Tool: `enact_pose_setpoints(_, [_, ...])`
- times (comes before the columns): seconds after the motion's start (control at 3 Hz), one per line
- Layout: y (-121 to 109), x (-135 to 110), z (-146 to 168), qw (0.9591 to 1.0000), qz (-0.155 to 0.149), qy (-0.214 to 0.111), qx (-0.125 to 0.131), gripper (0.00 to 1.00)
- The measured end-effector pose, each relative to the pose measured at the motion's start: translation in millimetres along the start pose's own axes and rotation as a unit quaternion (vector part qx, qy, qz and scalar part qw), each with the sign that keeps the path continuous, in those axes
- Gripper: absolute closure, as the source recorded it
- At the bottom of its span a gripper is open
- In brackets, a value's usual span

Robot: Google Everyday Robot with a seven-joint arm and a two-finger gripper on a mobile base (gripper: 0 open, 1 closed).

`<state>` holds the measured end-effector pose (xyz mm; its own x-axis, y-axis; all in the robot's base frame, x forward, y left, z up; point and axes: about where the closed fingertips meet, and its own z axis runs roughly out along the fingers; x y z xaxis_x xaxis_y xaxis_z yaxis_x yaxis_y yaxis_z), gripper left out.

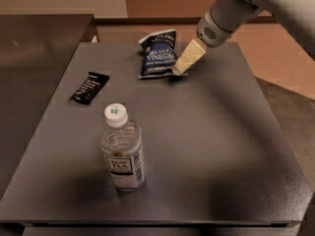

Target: Move blue chip bag near blue plastic bottle

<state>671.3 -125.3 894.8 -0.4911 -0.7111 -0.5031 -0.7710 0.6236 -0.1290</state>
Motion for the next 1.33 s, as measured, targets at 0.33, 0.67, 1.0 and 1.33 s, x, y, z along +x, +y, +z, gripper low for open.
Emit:
enact_pose_setpoints(0.33, [11, -22, 28, 0.9995, 0.014, -0.006, -0.026, 0.00])
enact_pose_setpoints(0.67, [18, -35, 42, 0.9989, 0.021, -0.009, -0.041, 0.00])
enact_pose_setpoints(1.0, [27, -45, 54, 0.9984, 0.019, -0.012, -0.052, 0.00])
enact_pose_setpoints(1.33, [33, -43, 63, 0.9986, 0.025, -0.003, -0.047, 0.25])
